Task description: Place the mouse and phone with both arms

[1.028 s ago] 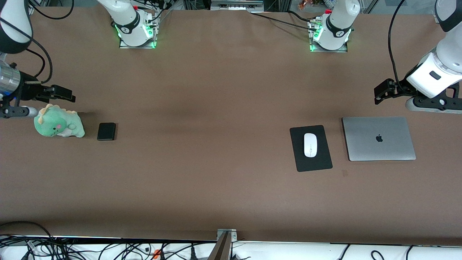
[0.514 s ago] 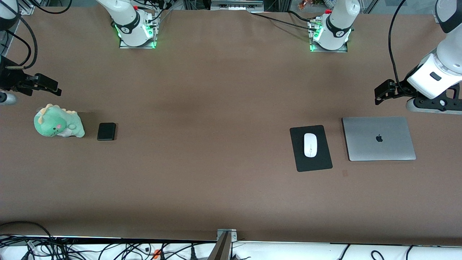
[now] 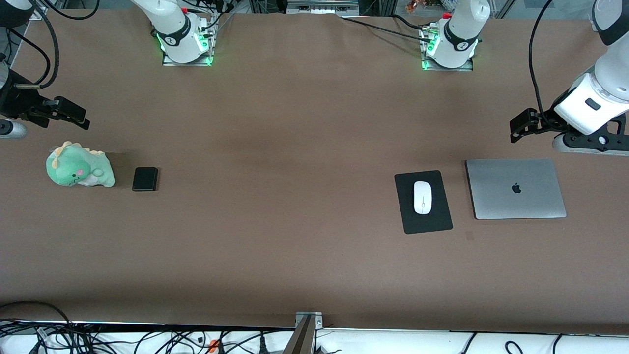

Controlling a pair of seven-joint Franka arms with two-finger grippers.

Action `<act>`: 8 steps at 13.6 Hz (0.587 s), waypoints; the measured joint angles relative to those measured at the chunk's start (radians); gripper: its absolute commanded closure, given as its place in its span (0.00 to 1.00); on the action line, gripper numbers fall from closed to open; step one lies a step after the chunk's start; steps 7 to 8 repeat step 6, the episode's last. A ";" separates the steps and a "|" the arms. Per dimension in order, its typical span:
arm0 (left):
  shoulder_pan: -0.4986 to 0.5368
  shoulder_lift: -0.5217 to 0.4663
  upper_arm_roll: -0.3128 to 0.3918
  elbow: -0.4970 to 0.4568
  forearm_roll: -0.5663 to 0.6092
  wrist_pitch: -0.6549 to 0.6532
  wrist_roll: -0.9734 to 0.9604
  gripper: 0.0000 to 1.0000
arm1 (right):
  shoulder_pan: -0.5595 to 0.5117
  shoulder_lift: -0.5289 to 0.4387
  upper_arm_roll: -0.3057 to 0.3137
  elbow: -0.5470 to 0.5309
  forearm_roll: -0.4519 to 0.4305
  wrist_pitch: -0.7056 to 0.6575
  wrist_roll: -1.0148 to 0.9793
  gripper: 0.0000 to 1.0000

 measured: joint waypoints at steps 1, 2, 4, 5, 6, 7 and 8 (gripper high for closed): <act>0.000 0.000 0.000 0.000 0.000 0.000 0.000 0.00 | 0.000 0.000 0.000 0.000 0.000 -0.001 0.000 0.00; 0.000 0.000 0.000 0.000 0.000 0.000 0.000 0.00 | 0.000 0.000 0.000 0.000 0.000 -0.002 0.000 0.00; 0.000 0.000 0.000 0.000 0.000 0.000 0.000 0.00 | 0.000 0.000 0.000 0.000 0.000 -0.004 0.001 0.00; 0.000 0.000 0.000 0.000 0.000 0.000 0.000 0.00 | 0.000 0.000 0.000 0.000 0.000 -0.004 0.002 0.00; 0.000 0.000 0.000 0.000 0.000 0.000 0.000 0.00 | 0.000 0.000 0.000 0.000 0.000 -0.005 0.003 0.00; 0.000 0.000 0.000 0.000 0.000 0.000 0.000 0.00 | 0.000 0.000 0.000 0.000 0.000 -0.005 0.003 0.00; 0.000 0.000 0.000 0.000 0.000 0.000 0.000 0.00 | 0.000 0.000 0.000 0.000 0.000 -0.005 0.003 0.00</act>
